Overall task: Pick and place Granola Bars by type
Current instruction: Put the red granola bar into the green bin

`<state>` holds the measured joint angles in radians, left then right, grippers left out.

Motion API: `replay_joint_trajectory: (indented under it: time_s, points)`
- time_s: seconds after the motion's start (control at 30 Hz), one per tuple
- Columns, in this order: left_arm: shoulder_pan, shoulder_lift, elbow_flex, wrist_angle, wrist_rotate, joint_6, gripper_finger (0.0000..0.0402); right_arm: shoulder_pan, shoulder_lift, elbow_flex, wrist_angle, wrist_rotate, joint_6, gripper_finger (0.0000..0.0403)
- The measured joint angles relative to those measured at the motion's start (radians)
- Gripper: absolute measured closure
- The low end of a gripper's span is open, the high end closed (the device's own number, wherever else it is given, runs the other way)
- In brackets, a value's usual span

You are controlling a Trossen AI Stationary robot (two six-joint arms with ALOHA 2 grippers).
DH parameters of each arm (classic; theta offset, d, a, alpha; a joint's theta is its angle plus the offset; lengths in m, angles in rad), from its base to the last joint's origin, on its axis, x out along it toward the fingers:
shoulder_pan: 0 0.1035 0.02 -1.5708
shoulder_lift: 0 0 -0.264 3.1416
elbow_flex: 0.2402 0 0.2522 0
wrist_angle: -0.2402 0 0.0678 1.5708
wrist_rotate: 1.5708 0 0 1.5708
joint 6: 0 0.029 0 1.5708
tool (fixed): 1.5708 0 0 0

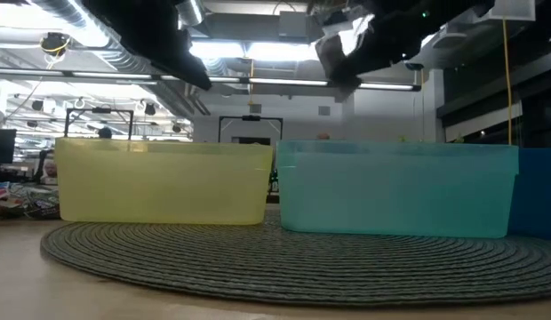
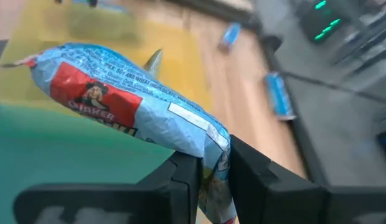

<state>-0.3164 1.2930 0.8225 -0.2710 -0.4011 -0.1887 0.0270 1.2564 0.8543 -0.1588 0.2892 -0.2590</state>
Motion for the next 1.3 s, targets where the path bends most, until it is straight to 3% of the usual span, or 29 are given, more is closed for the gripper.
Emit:
replay_joint_trajectory:
  time_s: [0.13,0.4,0.67,1.1,1.3]
  points:
    - [-0.004,0.000,-0.026,0.054,0.000,0.020,0.0275,-0.031,0.000,0.000,-0.063,-0.070,0.054,0.0328]
    - [-0.007,0.000,-0.080,0.144,0.000,0.030,0.0275,-0.035,0.015,0.000,-0.123,-0.074,0.127,0.0328]
    - [-0.061,0.001,-0.080,0.171,-0.044,0.028,0.0274,-0.035,0.131,0.009,-0.143,-0.074,0.155,0.0328]
    - [-0.141,0.001,-0.080,0.172,-0.119,0.005,0.0274,-0.035,0.263,0.135,-0.354,-0.074,0.213,0.0328]
    - [-0.173,0.001,-0.080,0.170,-0.161,-0.017,0.0274,-0.030,0.342,0.136,-0.365,-0.134,0.232,0.0328]
